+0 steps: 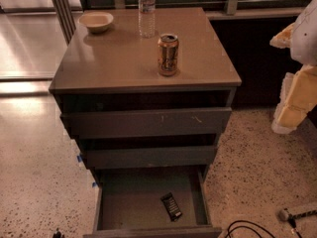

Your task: Pick rxbar chocolate from bottom drawer and place on counter

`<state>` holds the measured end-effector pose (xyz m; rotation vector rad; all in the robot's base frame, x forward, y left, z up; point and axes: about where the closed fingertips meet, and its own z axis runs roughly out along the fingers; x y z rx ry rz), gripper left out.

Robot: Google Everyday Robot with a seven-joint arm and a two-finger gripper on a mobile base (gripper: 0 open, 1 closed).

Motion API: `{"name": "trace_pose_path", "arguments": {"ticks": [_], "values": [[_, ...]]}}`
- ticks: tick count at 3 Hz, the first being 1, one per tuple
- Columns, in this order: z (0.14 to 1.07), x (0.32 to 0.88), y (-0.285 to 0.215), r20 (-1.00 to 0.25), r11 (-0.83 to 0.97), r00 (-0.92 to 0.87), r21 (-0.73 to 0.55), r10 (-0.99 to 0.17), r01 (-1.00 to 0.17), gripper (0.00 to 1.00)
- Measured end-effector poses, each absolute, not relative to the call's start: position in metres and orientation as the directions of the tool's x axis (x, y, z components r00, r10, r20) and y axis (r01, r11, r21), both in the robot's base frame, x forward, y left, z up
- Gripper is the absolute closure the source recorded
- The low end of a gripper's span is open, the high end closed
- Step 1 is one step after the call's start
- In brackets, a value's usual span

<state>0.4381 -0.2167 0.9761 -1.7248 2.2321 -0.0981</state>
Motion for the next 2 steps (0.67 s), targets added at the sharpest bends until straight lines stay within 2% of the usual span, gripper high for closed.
{"name": "trace_pose_path", "arguments": {"ticks": [1,2], "values": [[0.9762,0.4381,-0.2167,-0.207,0.27,-0.221,-0.246,-0.953,-0.931,0.0],[0.974,0.4385,-0.2162,-0.213,0.275,-0.224,-0.249,-0.951,-0.929,0.27]]}}
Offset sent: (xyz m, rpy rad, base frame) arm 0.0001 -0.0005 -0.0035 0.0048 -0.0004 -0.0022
